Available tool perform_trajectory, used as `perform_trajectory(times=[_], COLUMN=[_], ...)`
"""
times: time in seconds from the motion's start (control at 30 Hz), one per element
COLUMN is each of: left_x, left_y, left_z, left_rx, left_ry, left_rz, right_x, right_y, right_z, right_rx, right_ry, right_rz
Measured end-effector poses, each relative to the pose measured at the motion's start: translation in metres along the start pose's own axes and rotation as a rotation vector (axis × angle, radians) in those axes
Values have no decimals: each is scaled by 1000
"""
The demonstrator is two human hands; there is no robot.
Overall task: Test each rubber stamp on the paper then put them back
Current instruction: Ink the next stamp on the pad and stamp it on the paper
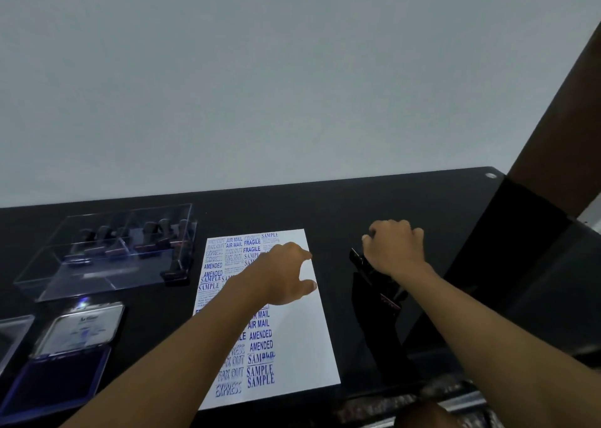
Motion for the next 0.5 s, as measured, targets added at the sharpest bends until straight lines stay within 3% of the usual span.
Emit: perform_trajectory(times=[0.27,0.5], left_x=[-32,-81], left_y=[28,108], left_z=[21,54], left_rx=[-8,30], left_ry=[-60,-93], left_rz=[58,193], right_x=[-28,-64], right_y=[98,222], right_z=[25,28], right_rx=[215,432], right_ry=[-28,57], right_rz=[244,395])
Point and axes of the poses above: each hand's wrist, its own x-axis towards the middle knuckle, its own z-axis out of the back of the hand, y = z × x, the point moved 4 cm from there along x, towards the middle knuckle, and after that the axes turned 15 degrees about -y, right-handed, at the moved point
